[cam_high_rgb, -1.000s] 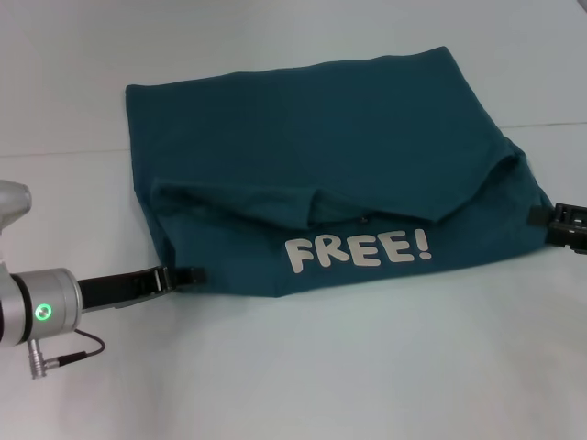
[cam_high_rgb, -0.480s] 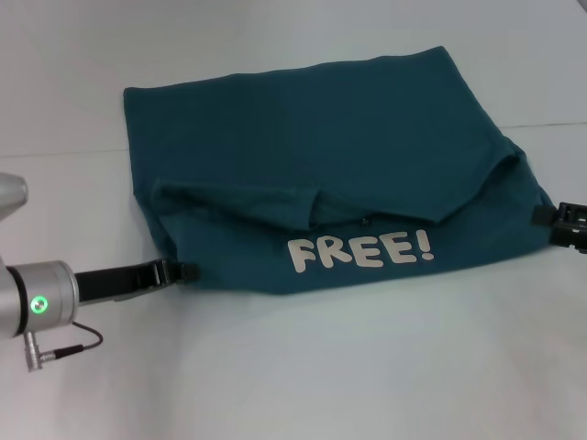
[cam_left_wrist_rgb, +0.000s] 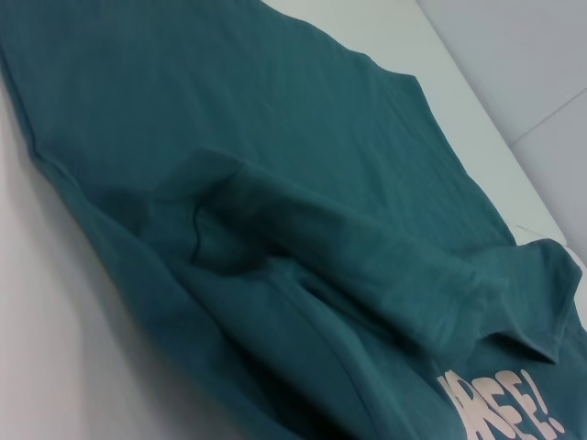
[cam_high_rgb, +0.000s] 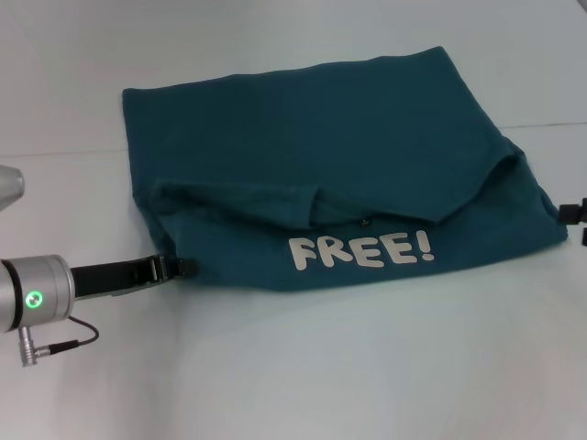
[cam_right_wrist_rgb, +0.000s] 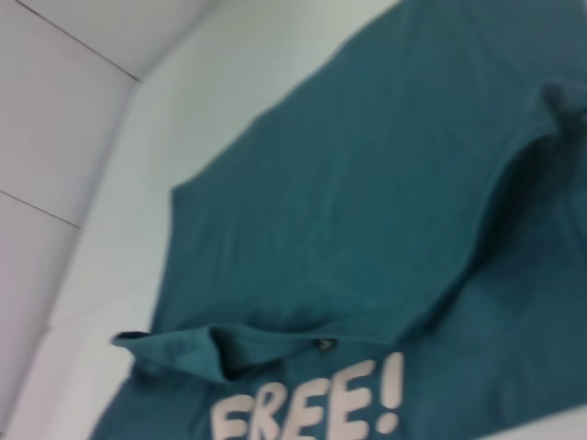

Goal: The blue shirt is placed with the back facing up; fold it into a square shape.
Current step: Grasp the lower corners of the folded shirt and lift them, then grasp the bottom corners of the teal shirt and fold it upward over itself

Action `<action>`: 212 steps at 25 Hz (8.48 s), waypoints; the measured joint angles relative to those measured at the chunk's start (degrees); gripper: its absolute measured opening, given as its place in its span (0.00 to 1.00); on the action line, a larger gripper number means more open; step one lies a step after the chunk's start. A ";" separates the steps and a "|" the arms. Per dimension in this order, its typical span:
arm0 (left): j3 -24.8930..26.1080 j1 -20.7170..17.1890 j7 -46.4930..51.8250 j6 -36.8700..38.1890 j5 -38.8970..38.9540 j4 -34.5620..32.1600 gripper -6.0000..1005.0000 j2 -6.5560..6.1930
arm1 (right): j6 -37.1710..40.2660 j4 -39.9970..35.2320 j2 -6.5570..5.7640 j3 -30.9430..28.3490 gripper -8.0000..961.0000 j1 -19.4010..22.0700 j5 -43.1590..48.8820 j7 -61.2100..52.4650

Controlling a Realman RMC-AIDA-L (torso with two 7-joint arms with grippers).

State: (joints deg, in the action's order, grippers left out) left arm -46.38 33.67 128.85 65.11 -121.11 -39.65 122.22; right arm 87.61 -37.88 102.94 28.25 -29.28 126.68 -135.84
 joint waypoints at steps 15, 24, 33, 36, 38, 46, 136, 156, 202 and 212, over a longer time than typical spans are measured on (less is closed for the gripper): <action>-0.09 0.09 0.00 0.03 0.46 -0.08 0.04 0.13 | -7.51 -2.22 -1.39 0.90 0.86 -9.01 19.70 -7.54; 0.11 0.09 0.00 -0.43 0.53 -0.08 0.04 0.46 | -17.89 -1.92 1.57 6.58 0.86 -8.66 19.87 -6.13; 0.26 0.14 0.00 -0.51 0.61 -0.04 0.04 0.62 | -27.77 -0.81 5.95 10.78 0.86 -9.15 19.99 -5.05; 0.31 0.16 0.00 -0.53 0.62 -0.05 0.04 0.61 | -30.04 0.84 6.40 12.67 0.86 -9.64 20.02 -5.37; 0.35 0.17 0.00 -0.57 0.62 -0.07 0.04 0.60 | -30.90 1.87 6.48 13.07 0.86 -9.95 20.15 -5.39; 0.30 0.17 0.00 -0.60 0.62 -0.08 0.04 0.56 | -32.96 2.37 7.40 13.20 0.85 -10.10 21.73 -5.40; 22.20 5.72 10.00 41.29 -20.65 -16.93 0.04 -8.69 | 16.41 -10.40 -0.25 -11.26 0.05 -1.54 10.84 -4.60; 1.51 13.41 26.40 12.77 -23.23 -15.01 0.04 -7.20 | -17.64 -9.09 6.41 -5.02 0.05 -9.08 6.10 -4.46; -3.55 15.44 29.75 -10.82 -28.96 -5.98 0.11 -3.22 | -56.47 8.11 9.64 16.03 0.05 -16.20 6.38 -4.35; -1.54 14.97 29.80 -12.64 -28.54 -6.17 0.15 -2.58 | -54.95 7.41 9.50 16.94 0.09 -16.38 6.66 -1.84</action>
State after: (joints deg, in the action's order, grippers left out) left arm -47.92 48.63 158.65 52.47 -149.65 -45.82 119.64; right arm 32.66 -30.47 112.44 45.19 -45.66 133.34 -137.68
